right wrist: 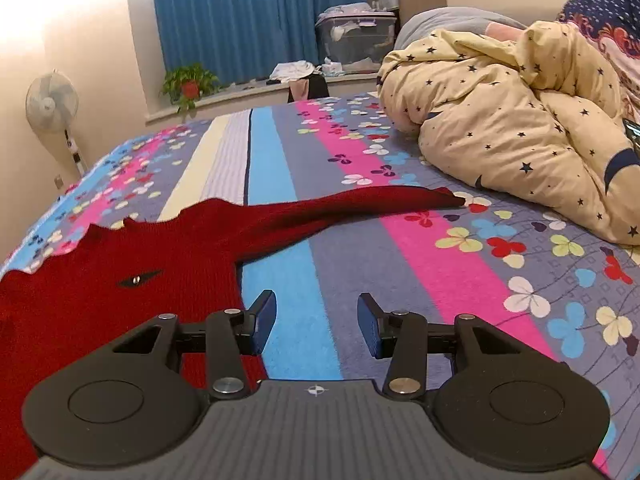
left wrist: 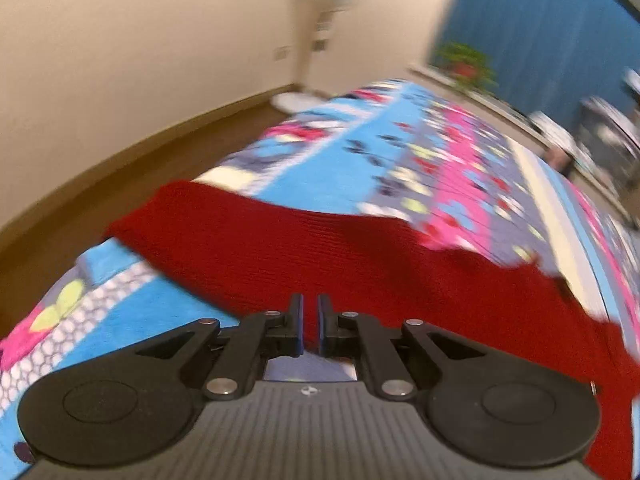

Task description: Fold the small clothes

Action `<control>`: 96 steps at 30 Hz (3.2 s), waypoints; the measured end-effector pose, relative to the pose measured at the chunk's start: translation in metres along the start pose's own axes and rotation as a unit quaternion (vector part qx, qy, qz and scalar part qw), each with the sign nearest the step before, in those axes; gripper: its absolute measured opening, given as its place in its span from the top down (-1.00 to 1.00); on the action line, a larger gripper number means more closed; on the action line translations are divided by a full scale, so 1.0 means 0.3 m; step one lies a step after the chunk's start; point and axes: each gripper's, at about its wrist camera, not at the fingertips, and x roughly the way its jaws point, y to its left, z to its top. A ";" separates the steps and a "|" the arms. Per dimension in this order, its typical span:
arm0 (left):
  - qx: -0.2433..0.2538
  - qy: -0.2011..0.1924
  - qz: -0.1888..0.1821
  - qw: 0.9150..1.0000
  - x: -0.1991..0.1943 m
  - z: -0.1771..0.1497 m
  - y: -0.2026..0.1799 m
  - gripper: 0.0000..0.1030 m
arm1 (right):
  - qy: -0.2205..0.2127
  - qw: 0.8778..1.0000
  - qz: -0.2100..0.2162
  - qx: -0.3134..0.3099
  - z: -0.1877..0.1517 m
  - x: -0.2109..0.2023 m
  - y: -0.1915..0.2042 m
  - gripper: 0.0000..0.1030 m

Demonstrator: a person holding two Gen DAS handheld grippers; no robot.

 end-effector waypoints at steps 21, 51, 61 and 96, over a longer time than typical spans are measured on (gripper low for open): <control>-0.174 0.027 0.066 0.982 0.250 0.071 0.256 0.55 | 0.031 0.998 -0.020 -0.049 -0.012 0.083 0.051 0.08; 0.325 -0.020 -0.256 0.910 -0.102 -0.308 -0.588 0.55 | 0.032 0.996 -0.009 -0.079 -0.017 0.098 0.088 0.08; 0.309 -0.047 -0.206 0.927 -0.175 -0.263 -0.530 0.34 | 0.023 0.997 -0.008 -0.076 -0.012 0.081 0.071 0.08; 0.026 0.087 -0.035 0.995 0.016 -0.069 -0.236 0.15 | 0.029 0.976 0.118 -0.182 0.117 0.276 0.826 -0.24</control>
